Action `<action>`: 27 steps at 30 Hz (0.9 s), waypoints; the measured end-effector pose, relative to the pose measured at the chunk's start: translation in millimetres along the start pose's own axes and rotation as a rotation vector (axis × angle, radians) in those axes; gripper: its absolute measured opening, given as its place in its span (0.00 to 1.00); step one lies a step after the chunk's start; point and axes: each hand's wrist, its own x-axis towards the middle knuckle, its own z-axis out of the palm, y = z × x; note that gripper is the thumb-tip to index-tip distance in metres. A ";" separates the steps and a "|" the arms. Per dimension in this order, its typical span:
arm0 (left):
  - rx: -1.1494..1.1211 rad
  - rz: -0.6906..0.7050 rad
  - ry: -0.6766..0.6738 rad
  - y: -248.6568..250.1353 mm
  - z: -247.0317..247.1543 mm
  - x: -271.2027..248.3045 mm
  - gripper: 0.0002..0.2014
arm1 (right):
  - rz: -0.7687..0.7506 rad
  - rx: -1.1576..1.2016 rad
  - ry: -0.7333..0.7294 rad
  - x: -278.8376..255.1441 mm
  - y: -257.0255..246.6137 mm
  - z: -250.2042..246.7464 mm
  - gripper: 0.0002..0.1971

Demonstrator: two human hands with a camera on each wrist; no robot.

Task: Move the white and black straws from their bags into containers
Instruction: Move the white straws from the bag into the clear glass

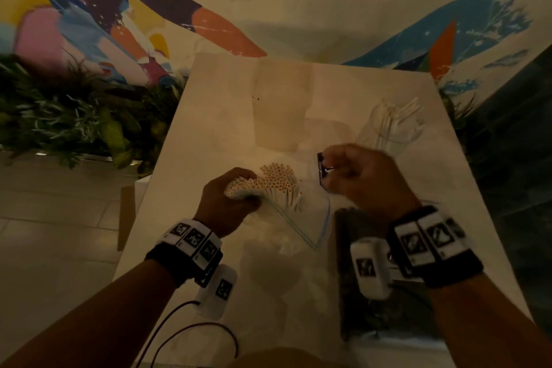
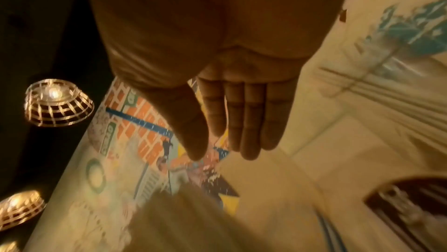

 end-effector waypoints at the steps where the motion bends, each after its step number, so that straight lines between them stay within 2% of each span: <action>1: 0.011 0.004 -0.008 -0.7 -0.2 0.8 0.20 | 0.039 0.026 -0.059 -7.2 3.6 11.6 0.26; 3: 0.056 0.026 -0.038 -1.3 -2.8 3.1 0.21 | 0.059 0.023 -0.130 -15.3 11.0 31.4 0.37; 5: 0.103 0.045 -0.081 -0.3 -6.0 5.9 0.21 | 0.041 0.036 -0.128 -17.1 16.3 46.0 0.40; 8: 0.186 0.020 -0.151 6.7 -9.9 9.0 0.24 | -0.033 0.042 -0.061 -13.3 22.9 59.9 0.29; 10: 0.188 0.002 -0.237 12.8 -12.8 9.3 0.32 | -0.114 -0.023 -0.015 -11.0 26.3 66.7 0.21; 13: -0.044 0.025 -0.386 13.3 -14.7 9.0 0.51 | -0.175 -0.075 0.009 -10.0 31.6 75.5 0.18; 15: -0.106 0.053 -0.412 11.9 -10.0 7.2 0.55 | -0.231 -0.067 0.056 -10.7 33.6 80.5 0.18; 20: -0.153 0.114 -0.246 17.1 7.3 3.8 0.36 | -0.327 -0.051 0.127 -5.2 34.5 83.4 0.12; 24: -0.115 0.155 -0.184 23.1 10.7 8.7 0.30 | -0.388 -0.082 0.173 1.2 31.8 77.6 0.12; 27: -0.034 0.122 -0.127 19.5 12.2 12.3 0.25 | -0.387 -0.121 0.212 5.3 37.9 74.4 0.11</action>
